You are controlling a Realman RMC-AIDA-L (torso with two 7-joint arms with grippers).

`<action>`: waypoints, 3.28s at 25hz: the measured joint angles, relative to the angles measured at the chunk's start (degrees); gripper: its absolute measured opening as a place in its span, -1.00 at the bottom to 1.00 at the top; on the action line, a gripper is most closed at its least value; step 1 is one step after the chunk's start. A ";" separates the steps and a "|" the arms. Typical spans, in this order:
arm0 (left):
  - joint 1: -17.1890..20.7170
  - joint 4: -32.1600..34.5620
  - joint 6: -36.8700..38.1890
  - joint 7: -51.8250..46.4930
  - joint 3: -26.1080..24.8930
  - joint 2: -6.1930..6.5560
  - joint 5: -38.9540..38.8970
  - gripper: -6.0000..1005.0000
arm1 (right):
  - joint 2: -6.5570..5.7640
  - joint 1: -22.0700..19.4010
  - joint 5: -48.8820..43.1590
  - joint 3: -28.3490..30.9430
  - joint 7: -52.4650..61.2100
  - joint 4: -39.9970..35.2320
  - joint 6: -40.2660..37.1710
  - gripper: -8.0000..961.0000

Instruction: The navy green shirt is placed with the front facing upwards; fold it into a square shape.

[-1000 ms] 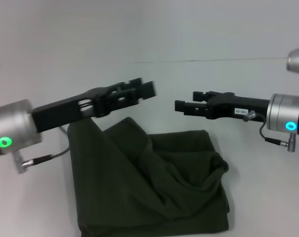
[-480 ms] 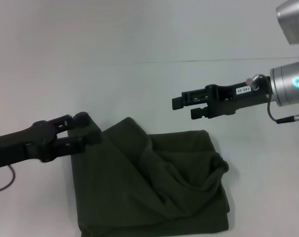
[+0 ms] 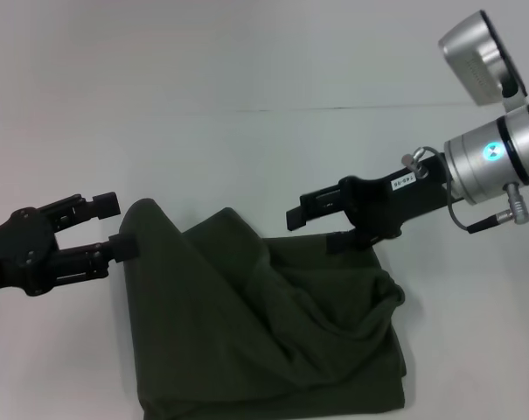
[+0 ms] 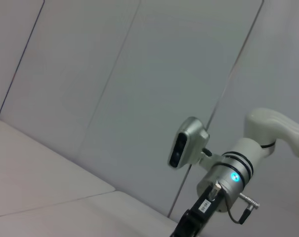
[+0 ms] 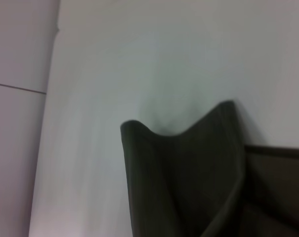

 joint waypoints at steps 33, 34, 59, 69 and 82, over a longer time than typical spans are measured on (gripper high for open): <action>-2.66 -2.92 -2.66 2.98 -4.25 -2.27 -1.09 0.83 | 7.43 0.93 -1.18 -0.30 -1.78 2.27 12.86 0.91; -2.67 -2.92 -2.66 2.98 -4.25 -2.27 -1.16 0.83 | 7.63 1.01 -1.18 -0.32 -1.80 2.27 13.39 0.91; -2.42 -2.91 -2.64 2.98 -5.56 -2.05 -1.31 0.84 | 9.00 2.66 0.79 -0.57 -2.55 5.42 16.46 0.91; -2.30 -2.91 -2.59 2.99 -5.74 -1.97 -1.31 0.84 | 8.91 4.44 1.38 -1.87 -3.00 7.99 16.24 0.90; -2.72 -4.02 -2.91 2.99 -8.05 -1.71 -1.31 0.83 | 8.79 4.34 1.35 -7.35 -4.86 4.71 15.47 0.88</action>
